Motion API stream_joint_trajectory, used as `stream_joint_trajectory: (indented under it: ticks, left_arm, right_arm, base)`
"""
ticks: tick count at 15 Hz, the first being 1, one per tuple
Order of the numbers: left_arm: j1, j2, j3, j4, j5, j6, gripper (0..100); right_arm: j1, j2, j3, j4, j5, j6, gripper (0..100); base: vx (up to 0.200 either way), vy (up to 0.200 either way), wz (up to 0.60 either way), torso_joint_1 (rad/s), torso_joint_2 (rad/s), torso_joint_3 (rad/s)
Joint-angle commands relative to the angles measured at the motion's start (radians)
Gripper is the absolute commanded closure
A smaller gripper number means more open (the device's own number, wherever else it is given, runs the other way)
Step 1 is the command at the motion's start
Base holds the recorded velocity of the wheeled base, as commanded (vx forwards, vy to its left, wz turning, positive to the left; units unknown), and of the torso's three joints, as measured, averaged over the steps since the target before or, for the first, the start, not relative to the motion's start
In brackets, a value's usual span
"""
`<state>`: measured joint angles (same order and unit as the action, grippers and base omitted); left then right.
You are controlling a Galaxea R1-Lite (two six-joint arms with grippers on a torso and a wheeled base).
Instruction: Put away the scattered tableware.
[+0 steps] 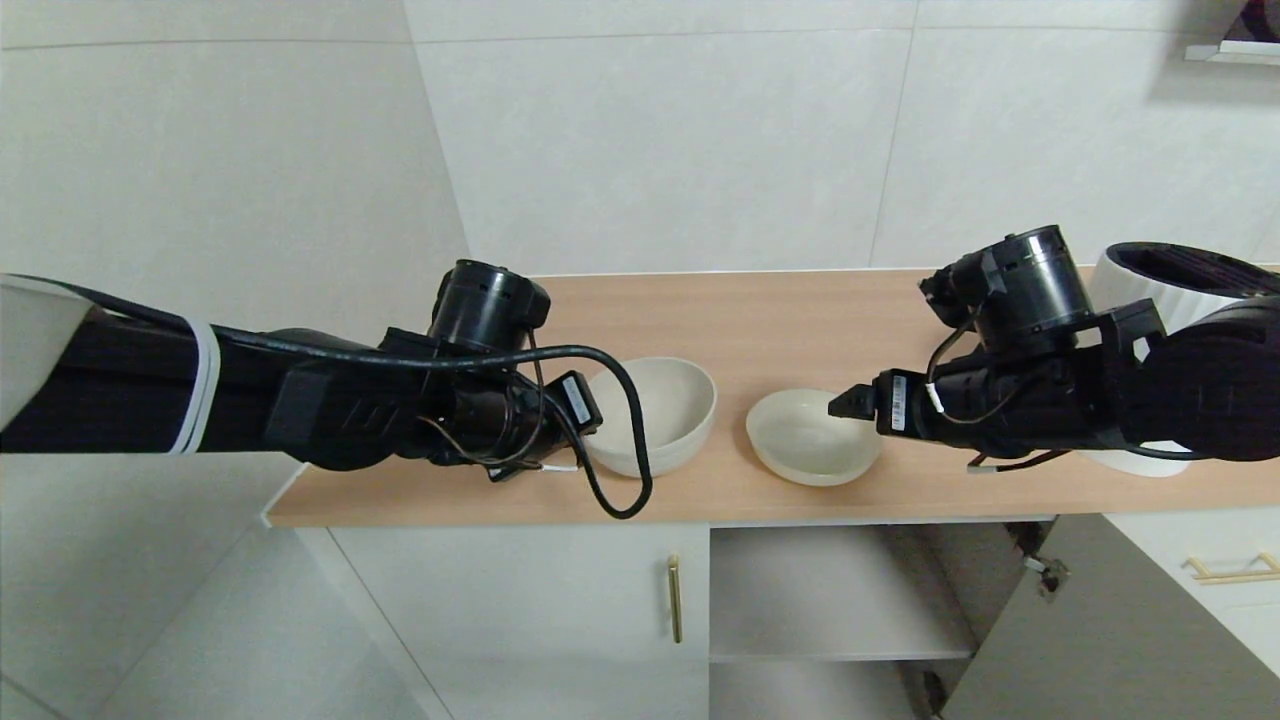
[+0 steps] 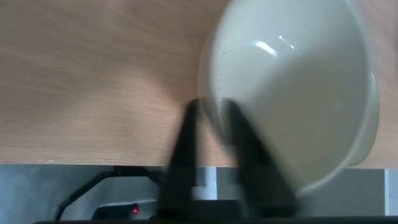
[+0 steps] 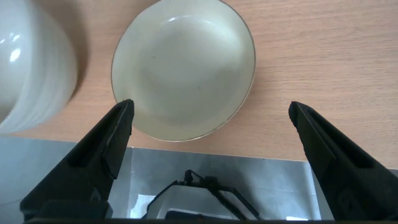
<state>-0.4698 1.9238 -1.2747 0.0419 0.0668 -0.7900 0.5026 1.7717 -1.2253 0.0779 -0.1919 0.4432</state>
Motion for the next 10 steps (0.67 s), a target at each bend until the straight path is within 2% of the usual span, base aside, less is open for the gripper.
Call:
stream_joint_trajectory:
  ticks: [1,6,10]
  left_arm:
    - [0.0,-0.009,0.0,0.0,-0.001,0.0,100]
    - [0.002,-0.025,0.003,0.001,0.001,0.0,100]
    - [0.002,-0.075,0.029,0.004,-0.004,0.008,100]
  right_arm:
    - [0.001,-0.005,-0.002,0.0,0.0,0.002,0]
    - [0.001,0.011,-0.006,0.0,-0.029,0.003,0]
    - [0.005,0.11,-0.022,0.0,-0.169,-0.004,0]
  base:
    - [0.0,0.0,0.0,0.0,0.0,0.0]
    - [0.0,0.0,0.0,0.0,0.0,0.0]
    - [0.0,0.0,0.0,0.0,0.0,0.0]
